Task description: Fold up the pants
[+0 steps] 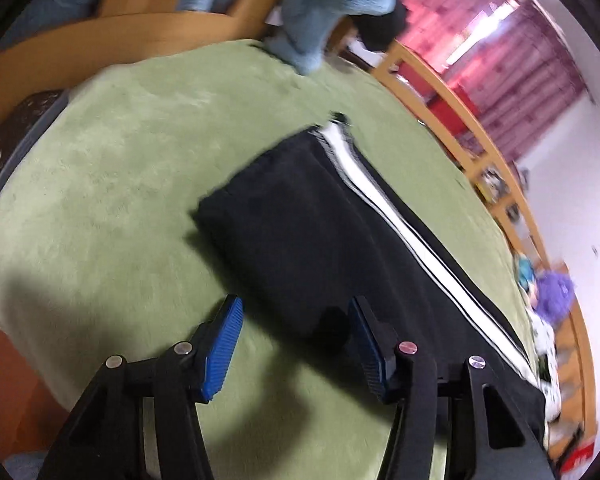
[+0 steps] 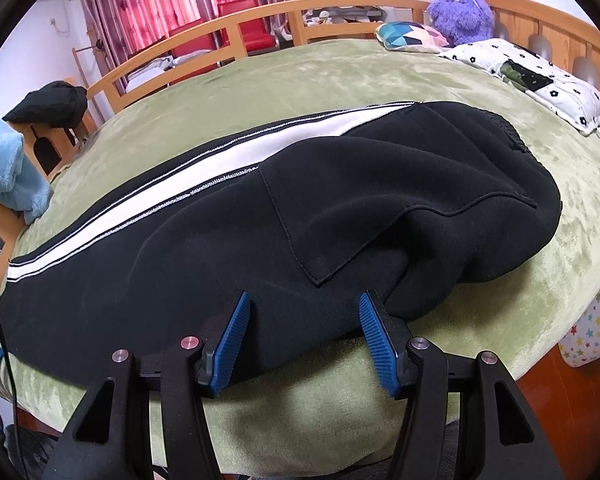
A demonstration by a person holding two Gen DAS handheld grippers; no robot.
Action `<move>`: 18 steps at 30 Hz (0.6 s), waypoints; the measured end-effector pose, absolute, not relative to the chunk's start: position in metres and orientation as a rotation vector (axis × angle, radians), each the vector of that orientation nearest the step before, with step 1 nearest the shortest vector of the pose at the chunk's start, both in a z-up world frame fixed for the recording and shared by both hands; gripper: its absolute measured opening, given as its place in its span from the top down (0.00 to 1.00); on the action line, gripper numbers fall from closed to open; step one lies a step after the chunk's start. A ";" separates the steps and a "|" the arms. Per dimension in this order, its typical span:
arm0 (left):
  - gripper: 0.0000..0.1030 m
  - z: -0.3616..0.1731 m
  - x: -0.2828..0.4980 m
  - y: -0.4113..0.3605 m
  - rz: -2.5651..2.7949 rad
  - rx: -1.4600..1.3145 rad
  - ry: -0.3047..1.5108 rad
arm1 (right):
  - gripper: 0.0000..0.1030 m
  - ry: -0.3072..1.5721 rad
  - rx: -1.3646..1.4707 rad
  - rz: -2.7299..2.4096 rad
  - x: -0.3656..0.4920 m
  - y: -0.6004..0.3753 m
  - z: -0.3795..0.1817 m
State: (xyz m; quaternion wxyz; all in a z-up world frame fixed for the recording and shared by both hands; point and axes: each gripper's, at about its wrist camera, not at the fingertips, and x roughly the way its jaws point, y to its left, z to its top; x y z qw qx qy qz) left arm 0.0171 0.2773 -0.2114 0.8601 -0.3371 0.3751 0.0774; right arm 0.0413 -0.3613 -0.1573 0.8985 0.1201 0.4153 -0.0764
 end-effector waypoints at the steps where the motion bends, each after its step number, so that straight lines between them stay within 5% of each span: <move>1: 0.50 -0.213 0.026 0.278 0.165 -0.697 0.796 | 0.45 0.865 0.240 -0.164 0.040 -0.360 -0.158; 11: 0.48 -0.225 0.064 0.301 0.233 -0.841 0.742 | 0.44 0.875 0.272 -0.221 0.037 -0.356 -0.162; 14: 0.89 -0.217 0.074 0.310 0.184 -0.884 0.719 | 0.43 0.871 0.264 -0.230 0.041 -0.354 -0.162; 18: 0.91 -0.168 0.061 0.306 0.107 -0.818 0.574 | 0.43 0.876 0.271 -0.237 0.044 -0.353 -0.163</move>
